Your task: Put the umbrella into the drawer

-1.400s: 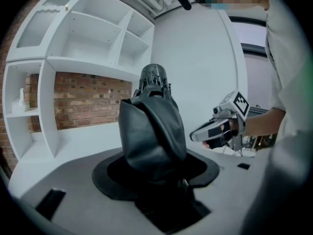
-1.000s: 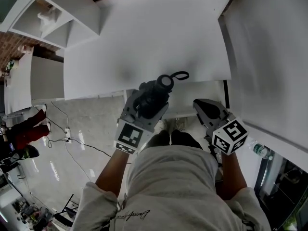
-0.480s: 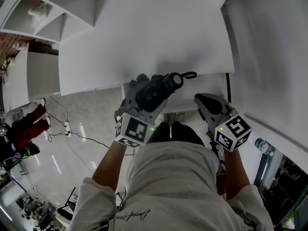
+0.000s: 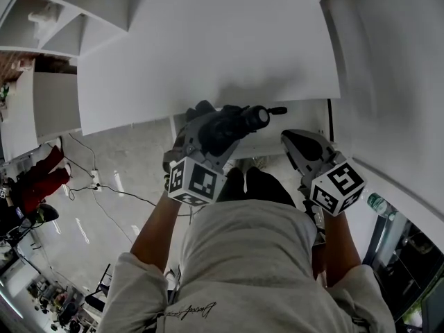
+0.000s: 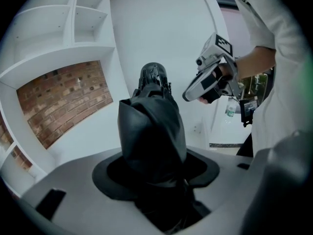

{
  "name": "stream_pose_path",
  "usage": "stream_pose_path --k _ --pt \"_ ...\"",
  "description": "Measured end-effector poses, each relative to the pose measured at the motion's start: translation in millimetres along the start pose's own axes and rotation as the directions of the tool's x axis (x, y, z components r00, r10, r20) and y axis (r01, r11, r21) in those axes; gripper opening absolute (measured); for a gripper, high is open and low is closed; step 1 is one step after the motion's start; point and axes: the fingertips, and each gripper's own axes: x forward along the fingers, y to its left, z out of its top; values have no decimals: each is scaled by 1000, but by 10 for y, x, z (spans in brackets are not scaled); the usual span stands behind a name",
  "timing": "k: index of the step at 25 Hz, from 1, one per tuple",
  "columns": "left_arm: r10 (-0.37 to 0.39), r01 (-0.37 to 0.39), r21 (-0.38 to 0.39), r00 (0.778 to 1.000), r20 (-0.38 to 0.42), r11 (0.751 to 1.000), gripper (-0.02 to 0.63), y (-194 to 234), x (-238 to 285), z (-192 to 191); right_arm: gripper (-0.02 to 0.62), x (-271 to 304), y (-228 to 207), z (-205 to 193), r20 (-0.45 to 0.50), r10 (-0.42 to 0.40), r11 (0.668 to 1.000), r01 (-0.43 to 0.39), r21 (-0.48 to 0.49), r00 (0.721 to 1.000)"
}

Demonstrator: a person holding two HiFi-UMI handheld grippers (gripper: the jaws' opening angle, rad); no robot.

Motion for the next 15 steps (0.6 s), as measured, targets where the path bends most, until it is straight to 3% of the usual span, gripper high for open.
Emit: stream_pose_path --k 15 --pt "-138 140 17 984 -114 990 271 -174 445 -481 28 58 -102 -79 -11 -5 1000 5 17 1000"
